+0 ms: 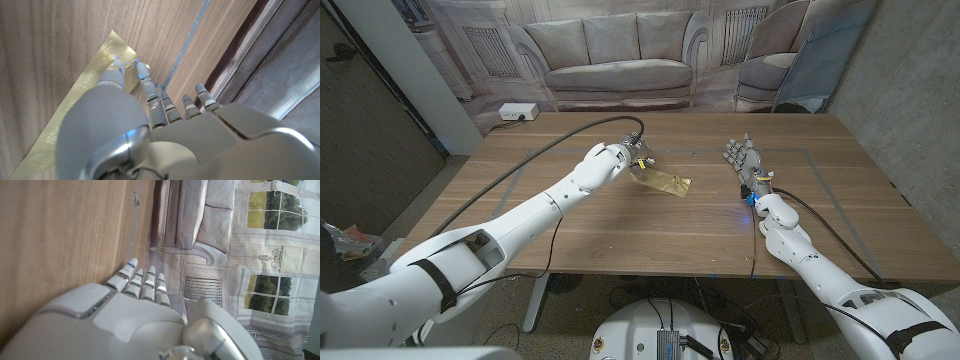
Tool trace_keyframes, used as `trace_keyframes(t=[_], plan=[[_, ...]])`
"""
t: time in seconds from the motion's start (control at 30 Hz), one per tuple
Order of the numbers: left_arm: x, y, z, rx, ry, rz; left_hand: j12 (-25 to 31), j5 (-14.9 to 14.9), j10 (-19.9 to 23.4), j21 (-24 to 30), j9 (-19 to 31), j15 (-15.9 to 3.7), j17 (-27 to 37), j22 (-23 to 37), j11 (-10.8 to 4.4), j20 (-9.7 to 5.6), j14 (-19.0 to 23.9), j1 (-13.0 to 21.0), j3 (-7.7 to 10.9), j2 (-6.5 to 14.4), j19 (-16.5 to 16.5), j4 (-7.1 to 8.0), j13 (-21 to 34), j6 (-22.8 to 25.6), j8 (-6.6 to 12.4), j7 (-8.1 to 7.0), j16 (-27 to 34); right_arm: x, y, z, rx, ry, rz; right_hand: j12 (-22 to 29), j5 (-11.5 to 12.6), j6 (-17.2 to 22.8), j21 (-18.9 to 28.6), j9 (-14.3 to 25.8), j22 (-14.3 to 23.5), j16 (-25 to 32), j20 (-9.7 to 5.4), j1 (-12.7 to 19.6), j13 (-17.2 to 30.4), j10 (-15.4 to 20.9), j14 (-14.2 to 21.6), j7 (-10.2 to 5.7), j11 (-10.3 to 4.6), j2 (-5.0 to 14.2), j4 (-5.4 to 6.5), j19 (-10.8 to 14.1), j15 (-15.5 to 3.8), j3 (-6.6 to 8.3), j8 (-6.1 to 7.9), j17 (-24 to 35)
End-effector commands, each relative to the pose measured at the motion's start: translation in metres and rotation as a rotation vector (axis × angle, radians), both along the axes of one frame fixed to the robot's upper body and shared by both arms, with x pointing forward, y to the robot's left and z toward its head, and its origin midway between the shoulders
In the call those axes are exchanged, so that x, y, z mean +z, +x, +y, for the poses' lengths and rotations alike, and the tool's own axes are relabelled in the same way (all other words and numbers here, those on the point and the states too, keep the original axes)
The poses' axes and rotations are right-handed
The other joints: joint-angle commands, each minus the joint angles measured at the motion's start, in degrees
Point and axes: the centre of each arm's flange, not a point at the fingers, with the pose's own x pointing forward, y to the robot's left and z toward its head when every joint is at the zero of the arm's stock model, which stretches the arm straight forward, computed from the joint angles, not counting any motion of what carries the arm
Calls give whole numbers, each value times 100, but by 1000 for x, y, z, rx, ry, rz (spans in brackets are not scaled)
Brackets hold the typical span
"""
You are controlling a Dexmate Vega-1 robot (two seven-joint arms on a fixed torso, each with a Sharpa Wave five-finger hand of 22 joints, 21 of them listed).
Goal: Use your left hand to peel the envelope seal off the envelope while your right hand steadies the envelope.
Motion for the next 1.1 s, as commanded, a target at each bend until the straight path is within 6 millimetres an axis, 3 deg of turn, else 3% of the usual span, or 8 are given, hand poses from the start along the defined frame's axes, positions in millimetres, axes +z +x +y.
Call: trace_keyframes(t=[0.03,0.13,0.33,0.4,0.5,0.77,0.97,1.1], plan=[[-6,5,1,-3,9,13,11,-1,87,62,-71,-201,4,16,2,-19,79,63,16,22,39,-37,6,67,-48,2,27,2,1,-1,-3,-7,4,35,-22,60,31,15,21,18,22,-36,19,55,76,-18,13,11,-3,57,-8,40,30,10],[-5,4,1,-3,-2,6,-159,-9,-241,59,-90,-134,14,17,162,5,-20,66,-32,-12,-16,-38,13,-758,-479,-213,-36,3,2,-1,-7,-3,3,34,-22,60,31,15,21,17,25,-35,18,57,80,-18,14,9,-5,61,-5,42,29,10],[1,11,1,57,4,112,-240,51,-839,24,59,122,36,22,418,96,-365,-15,-149,6,-173,24,56,-2278,-951,-113,-137,3,2,0,-5,-3,-4,29,-23,61,30,15,20,16,27,-36,18,58,85,-23,15,1,-11,64,-7,45,28,10],[2,17,3,63,-6,165,-258,53,-968,-17,38,205,40,23,482,149,-522,-33,-147,55,-292,47,59,-2357,-999,-133,-172,3,2,0,-10,-10,0,28,-23,60,30,15,20,15,27,-36,18,59,85,-22,15,-1,-13,64,-5,46,27,10],[2,17,2,50,-13,151,-241,34,-1083,-56,-17,244,50,31,529,172,-685,-60,-112,196,-429,96,56,-2044,-939,-133,-162,3,1,0,-15,-12,1,29,-24,59,29,15,20,15,25,-37,18,65,88,-24,17,-4,-14,65,-2,47,26,10],[-3,17,-3,52,19,141,-65,-31,-694,21,-149,98,22,40,269,90,-559,-1,-86,247,-340,42,15,-662,-664,-249,-47,1,1,0,-20,-8,-1,26,-25,59,29,15,20,18,32,-42,18,68,102,-28,21,-10,-15,67,2,47,25,11],[-5,17,-2,65,27,134,-131,-51,-824,19,-170,113,21,42,334,53,-640,-9,-61,314,-399,54,-1,-910,-886,-15,-79,0,0,-1,-23,-8,-1,22,-25,60,28,15,20,19,31,-47,18,68,116,-26,19,-17,-17,70,9,48,24,11],[-8,10,-2,13,17,35,-61,-114,-564,65,-176,33,-1,39,179,78,-515,87,41,438,-366,-1,-24,-62,-759,-121,-36,2,-1,1,-23,-13,-6,21,-25,63,27,15,20,22,32,-49,18,72,128,-26,17,-19,-18,73,14,49,24,12]])
